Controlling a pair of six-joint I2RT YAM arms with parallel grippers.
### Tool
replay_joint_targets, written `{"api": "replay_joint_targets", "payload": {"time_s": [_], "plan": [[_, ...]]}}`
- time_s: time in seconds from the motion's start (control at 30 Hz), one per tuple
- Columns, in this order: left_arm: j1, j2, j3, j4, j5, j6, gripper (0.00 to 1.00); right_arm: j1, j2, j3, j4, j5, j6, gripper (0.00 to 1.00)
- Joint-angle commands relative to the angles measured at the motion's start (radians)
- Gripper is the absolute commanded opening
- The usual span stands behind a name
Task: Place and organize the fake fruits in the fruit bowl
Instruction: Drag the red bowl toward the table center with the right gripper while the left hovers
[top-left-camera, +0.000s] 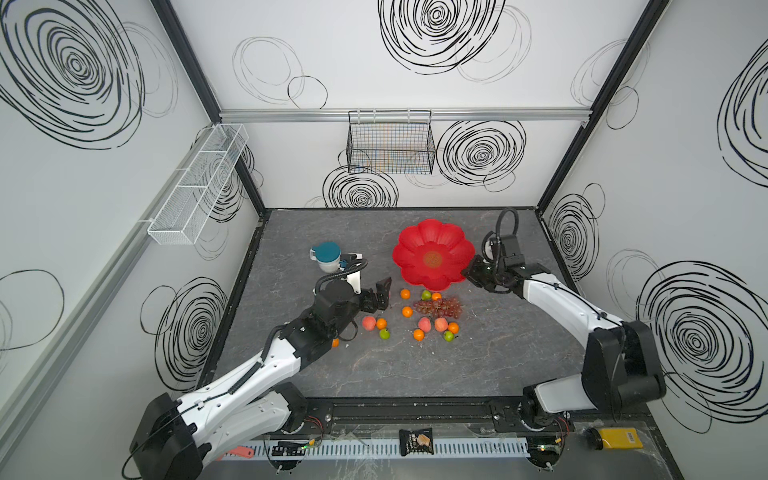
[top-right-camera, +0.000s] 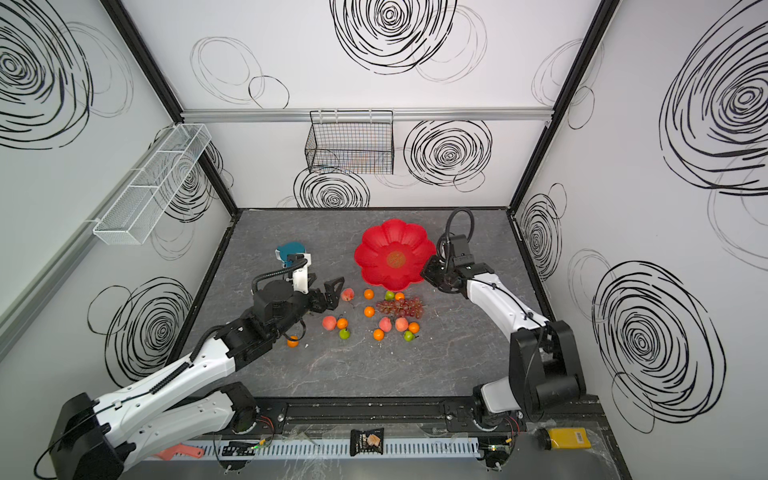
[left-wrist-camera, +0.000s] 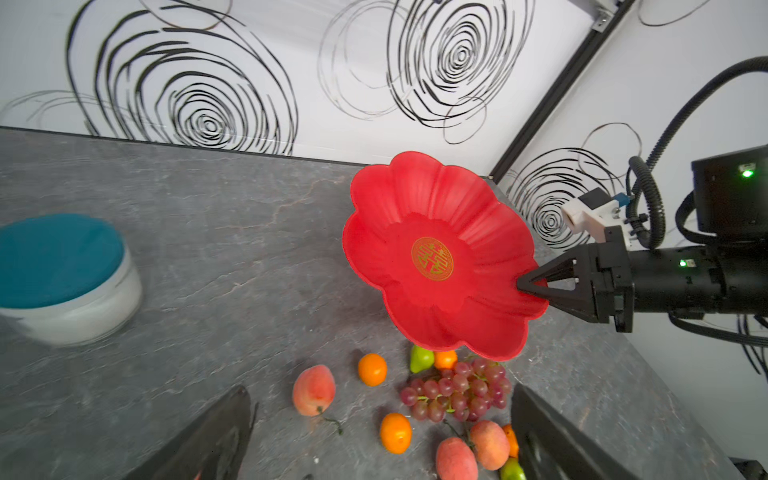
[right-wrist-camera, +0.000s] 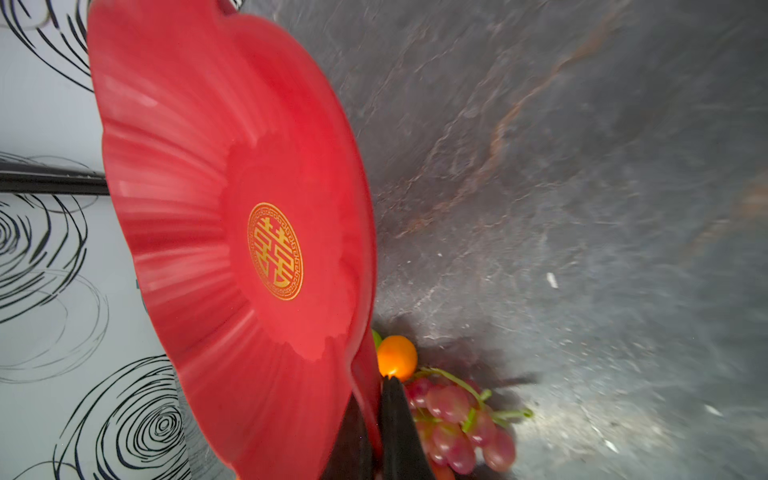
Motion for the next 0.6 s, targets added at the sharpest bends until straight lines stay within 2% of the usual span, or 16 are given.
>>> {"api": "replay_joint_targets", "payload": {"time_s": [0.0,0.3,0.57], "plan": [[0.052,-0.050,-0.035,-0.043,0.000,-0.049,0.99,0.042,0.097,0.078,0.063,-0.028,0.055,0.00],[0.076,-0.069,-0.052,-0.075,0.028,-0.056,0.99,0.079,0.312,0.199,0.105,-0.046,0.079,0.00],[0.076,-0.031,-0.045,-0.068,0.056,-0.052,0.99,0.082,0.418,0.262,0.094,-0.058,0.073,0.00]]}}
